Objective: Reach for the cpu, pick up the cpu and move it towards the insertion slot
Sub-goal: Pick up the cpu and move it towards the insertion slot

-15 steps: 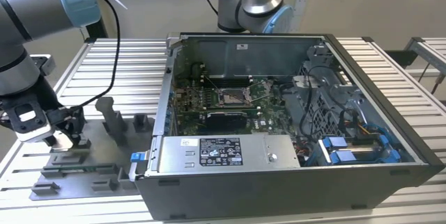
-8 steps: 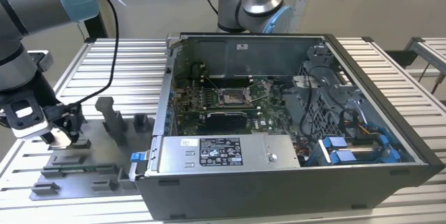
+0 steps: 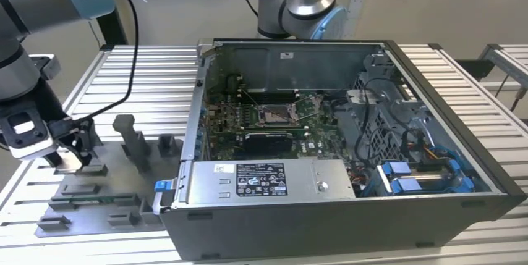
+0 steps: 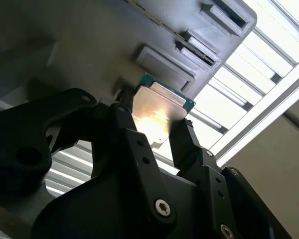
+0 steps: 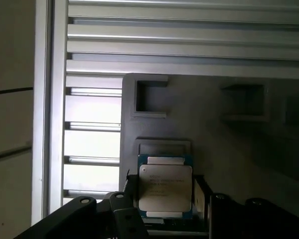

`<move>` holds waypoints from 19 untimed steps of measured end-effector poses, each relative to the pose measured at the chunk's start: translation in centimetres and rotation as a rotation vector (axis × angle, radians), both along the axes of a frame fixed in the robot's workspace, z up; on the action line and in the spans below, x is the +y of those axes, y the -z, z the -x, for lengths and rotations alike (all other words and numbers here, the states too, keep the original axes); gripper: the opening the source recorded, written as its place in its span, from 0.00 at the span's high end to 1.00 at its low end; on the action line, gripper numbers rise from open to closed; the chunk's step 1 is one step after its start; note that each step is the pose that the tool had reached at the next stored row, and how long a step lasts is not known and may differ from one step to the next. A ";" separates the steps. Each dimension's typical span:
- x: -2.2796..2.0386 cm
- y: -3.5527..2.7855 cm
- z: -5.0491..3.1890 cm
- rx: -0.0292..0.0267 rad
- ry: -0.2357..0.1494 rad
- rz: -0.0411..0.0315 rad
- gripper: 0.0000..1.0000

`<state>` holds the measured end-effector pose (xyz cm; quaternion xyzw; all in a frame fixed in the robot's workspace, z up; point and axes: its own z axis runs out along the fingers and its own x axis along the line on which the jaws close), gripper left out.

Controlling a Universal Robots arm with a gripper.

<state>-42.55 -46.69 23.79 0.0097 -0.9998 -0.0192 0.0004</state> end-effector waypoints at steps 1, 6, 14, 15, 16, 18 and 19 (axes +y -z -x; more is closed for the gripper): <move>0.00 -0.13 0.00 0.0001 0.000 0.0000 1.00; 0.00 -0.72 0.00 0.0001 0.000 0.0000 1.00; 0.00 -1.56 0.00 0.0000 0.000 0.0000 1.00; 0.00 -1.67 0.00 0.0001 0.000 0.0000 1.00; 0.00 -1.79 0.00 0.0001 0.000 0.0001 1.00; 0.00 -2.01 0.00 -0.0001 0.000 -0.0001 1.00; 0.00 -2.12 0.00 0.0000 0.000 0.0000 1.00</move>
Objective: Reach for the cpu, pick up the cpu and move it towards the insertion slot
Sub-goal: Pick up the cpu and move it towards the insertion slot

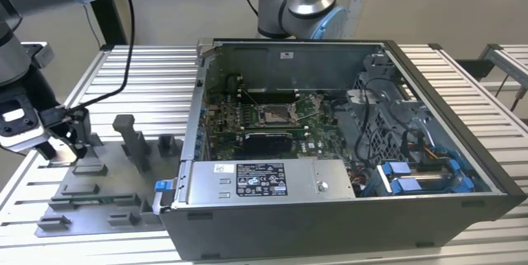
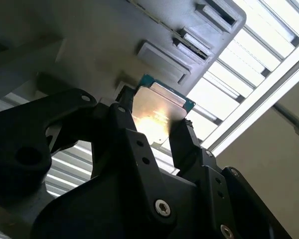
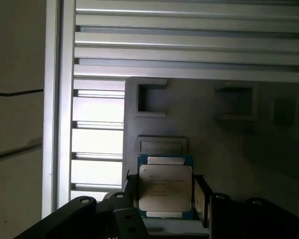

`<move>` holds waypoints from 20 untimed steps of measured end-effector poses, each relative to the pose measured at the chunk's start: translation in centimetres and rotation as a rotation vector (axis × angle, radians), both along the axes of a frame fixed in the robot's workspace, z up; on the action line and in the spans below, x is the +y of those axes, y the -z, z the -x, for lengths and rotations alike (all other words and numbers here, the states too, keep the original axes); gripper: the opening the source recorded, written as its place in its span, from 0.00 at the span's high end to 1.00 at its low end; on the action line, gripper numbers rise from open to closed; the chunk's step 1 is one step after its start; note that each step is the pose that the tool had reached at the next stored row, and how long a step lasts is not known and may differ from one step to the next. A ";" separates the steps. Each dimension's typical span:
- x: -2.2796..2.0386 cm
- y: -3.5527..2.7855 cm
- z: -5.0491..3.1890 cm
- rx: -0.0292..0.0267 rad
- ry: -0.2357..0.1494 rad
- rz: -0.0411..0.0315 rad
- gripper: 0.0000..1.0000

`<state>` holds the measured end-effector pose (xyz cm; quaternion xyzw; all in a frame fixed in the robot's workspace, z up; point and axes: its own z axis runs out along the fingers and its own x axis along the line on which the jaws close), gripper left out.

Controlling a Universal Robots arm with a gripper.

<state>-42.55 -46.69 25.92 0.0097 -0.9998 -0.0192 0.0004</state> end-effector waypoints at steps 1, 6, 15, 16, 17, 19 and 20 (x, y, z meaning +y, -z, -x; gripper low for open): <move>0.00 -0.12 0.00 0.0001 0.000 0.0001 1.00; 0.00 -0.64 0.00 0.0001 0.000 0.0001 1.00; 0.00 -1.45 0.00 0.0001 0.000 0.0001 1.00; 0.00 -1.53 0.00 0.0000 0.000 0.0000 1.00; 0.00 -1.62 0.00 0.0000 0.000 0.0000 1.00; 0.00 -1.80 0.00 0.0000 0.000 0.0000 1.00; 0.00 -1.89 0.00 0.0001 0.000 0.0001 1.00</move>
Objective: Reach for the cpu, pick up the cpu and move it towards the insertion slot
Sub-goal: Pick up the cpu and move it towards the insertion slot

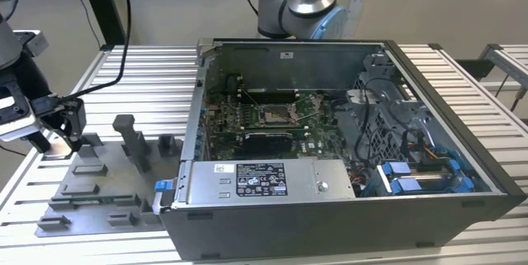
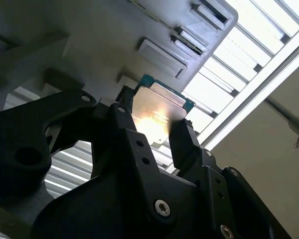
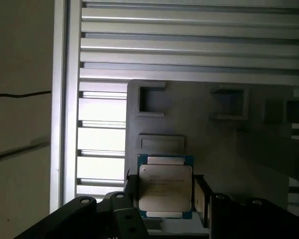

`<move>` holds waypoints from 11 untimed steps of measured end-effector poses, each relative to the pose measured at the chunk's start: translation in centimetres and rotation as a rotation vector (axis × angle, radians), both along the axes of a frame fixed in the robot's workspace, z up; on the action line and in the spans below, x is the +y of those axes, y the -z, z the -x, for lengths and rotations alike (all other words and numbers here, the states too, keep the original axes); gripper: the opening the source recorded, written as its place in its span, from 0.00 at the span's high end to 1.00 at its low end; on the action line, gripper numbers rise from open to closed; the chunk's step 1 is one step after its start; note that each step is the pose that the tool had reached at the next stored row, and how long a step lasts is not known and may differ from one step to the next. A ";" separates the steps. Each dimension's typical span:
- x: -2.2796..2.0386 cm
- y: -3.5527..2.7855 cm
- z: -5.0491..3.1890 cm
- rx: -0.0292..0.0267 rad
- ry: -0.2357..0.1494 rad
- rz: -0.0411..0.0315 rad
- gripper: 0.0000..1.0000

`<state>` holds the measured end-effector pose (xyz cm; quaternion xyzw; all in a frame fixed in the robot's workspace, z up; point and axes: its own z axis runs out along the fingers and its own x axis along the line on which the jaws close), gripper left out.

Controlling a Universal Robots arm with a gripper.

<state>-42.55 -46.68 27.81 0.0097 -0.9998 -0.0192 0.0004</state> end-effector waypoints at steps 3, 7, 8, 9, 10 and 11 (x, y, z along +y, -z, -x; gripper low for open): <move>0.00 -0.25 0.00 0.0000 0.000 0.0000 1.00; 0.00 -0.59 0.00 0.0001 0.000 0.0000 1.00; 0.00 -0.68 0.00 0.0000 0.000 0.0000 1.00; 0.00 -0.77 0.00 0.0000 0.000 0.0000 1.00; 0.00 -0.84 0.00 -0.0001 0.000 -0.0001 1.00; 0.00 -0.92 0.00 -0.0001 0.000 -0.0001 1.00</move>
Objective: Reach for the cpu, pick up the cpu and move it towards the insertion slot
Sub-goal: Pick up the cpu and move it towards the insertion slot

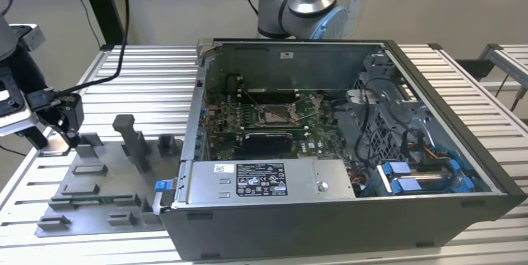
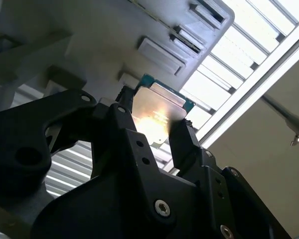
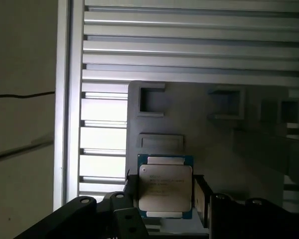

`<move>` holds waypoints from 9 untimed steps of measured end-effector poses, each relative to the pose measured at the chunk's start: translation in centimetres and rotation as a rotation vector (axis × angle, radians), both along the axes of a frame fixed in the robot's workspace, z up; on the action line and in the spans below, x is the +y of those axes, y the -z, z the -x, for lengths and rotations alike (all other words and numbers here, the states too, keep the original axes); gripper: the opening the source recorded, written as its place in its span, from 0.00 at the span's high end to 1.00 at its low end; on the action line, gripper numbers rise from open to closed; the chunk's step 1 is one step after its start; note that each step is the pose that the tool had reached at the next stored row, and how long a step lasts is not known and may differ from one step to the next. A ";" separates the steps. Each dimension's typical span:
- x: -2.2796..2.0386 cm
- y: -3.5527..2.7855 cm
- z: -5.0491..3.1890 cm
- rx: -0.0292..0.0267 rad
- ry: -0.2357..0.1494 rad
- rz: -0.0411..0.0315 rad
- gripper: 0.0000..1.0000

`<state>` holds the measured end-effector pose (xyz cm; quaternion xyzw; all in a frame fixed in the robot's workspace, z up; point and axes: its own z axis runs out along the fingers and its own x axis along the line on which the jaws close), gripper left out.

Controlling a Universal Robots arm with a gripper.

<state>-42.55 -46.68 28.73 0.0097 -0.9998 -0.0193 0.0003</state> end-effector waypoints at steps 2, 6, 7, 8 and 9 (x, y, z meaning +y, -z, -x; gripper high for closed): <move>0.00 -0.16 0.00 0.0001 0.000 0.0001 1.00; 0.00 -0.48 0.00 0.0001 0.000 0.0001 1.00; 0.00 -0.58 0.00 0.0001 0.000 0.0001 1.00; 0.00 -0.69 0.00 0.0001 0.000 0.0001 1.00; 0.00 -0.81 0.00 0.0001 0.000 0.0001 1.00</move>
